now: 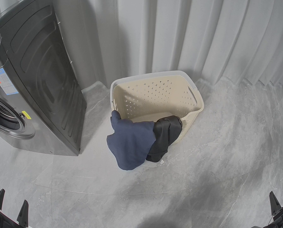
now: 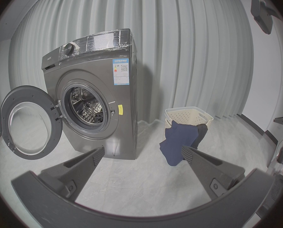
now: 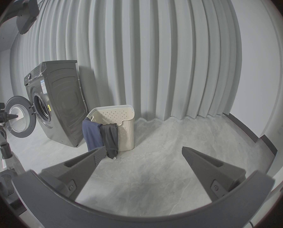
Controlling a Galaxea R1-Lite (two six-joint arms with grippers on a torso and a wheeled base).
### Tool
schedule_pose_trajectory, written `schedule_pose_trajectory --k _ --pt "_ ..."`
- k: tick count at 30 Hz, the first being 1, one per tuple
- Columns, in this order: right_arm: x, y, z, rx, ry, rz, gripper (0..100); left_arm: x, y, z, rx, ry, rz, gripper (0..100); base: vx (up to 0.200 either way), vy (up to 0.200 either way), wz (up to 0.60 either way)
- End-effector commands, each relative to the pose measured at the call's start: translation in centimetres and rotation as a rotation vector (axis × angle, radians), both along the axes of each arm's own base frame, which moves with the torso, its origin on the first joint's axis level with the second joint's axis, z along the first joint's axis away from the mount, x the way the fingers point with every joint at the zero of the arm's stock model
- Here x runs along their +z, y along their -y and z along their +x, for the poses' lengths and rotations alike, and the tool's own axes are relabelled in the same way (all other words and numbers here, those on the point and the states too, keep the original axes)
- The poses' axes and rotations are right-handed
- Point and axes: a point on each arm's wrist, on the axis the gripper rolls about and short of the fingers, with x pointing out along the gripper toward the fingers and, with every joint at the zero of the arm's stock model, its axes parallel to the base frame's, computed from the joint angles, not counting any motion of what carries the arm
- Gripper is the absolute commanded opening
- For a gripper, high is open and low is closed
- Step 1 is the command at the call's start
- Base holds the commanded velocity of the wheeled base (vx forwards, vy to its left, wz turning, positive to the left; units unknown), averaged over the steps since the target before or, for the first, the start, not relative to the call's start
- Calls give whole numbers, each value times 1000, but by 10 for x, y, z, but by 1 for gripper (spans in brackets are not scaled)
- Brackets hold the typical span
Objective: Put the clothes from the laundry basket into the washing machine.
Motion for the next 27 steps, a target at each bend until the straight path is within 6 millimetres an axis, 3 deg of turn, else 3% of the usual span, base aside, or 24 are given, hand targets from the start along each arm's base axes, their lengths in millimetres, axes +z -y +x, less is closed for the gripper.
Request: schedule_pose_trajectory --k 1,9,15,19,27 --pt "-5 0 1 0 -14 -1 100 -5 0 0 3 -6 -2 100 200 0 0" --pt "-5 0 1 2 -14 -3 100 -5 0 0 3 -6 -2 100 200 0 0" --pt "-3 0 1 2 3 -3 100 -5 0 0 3 -4 -3 100 0 0 0" --pt "35 0 -10 24 173 -7 100 -5 0 0 3 -4 -2 100 0 0 0" --pt "37 -1 3 40 0 -9 100 -5 0 0 3 -4 -3 100 0 0 0"
